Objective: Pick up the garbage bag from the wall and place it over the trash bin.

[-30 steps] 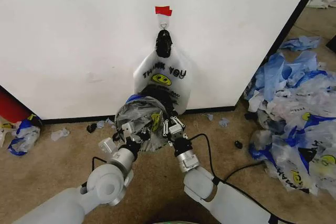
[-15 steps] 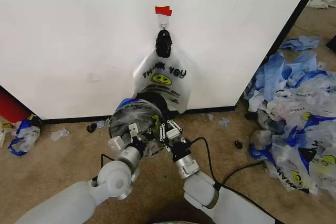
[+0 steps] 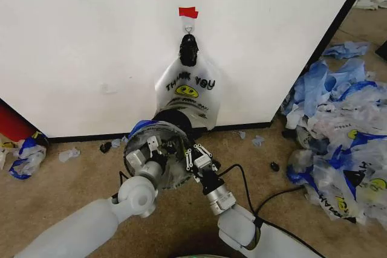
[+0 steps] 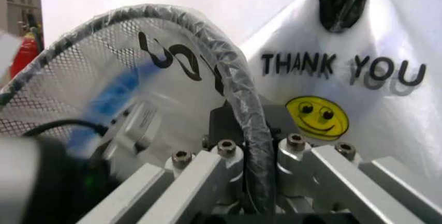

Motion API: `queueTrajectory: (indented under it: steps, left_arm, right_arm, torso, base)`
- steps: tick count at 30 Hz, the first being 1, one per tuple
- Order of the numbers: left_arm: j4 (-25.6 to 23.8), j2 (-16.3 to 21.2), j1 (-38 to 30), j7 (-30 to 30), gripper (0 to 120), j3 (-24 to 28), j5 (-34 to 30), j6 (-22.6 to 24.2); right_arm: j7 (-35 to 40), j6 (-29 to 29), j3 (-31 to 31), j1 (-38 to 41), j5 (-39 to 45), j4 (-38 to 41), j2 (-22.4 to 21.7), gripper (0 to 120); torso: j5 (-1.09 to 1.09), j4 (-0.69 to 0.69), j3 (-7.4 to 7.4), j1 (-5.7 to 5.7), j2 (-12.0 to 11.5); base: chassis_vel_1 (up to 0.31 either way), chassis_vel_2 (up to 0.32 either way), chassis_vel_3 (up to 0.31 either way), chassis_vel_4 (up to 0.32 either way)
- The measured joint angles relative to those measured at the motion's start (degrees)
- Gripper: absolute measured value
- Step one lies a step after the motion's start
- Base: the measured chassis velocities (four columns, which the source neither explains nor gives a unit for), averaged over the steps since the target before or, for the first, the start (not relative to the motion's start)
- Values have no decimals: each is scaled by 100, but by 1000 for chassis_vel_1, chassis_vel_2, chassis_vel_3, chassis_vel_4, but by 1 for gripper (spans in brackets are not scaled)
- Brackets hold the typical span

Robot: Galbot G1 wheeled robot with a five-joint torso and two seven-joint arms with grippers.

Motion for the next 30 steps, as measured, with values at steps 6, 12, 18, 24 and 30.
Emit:
queueTrajectory:
  steps: [6,12,18,24,30]
  left_arm:
    - [61,-54,-15,-115,0,-84,47,-79]
    - [-8,-61,148,-121,0,-89,128,-90]
    - [-57,-64,522,-92,0,3,410,-49]
    - [-34,-41,721,-73,0,41,570,-25]
    - [84,-80,786,-69,0,84,677,-13]
  right_arm:
    - [-67,41,-43,-77,-14,-47,3,1]
    - [-100,50,-75,-52,-7,-82,36,1]
    - [-103,22,-77,-20,48,-77,34,1]
    - [-103,15,-83,-20,69,-36,17,1]
    - [-138,12,-127,-12,80,15,19,1]
  torso:
    - [0,0,0,0,0]
    - [0,0,0,0,0]
    - [0,1,0,0,0]
    - [0,0,0,0,0]
    - [0,0,0,0,0]
  base:
    - [0,0,0,0]
    - [0,0,0,0]
    - [0,0,0,0]
    - [0,0,0,0]
    - [0,0,0,0]
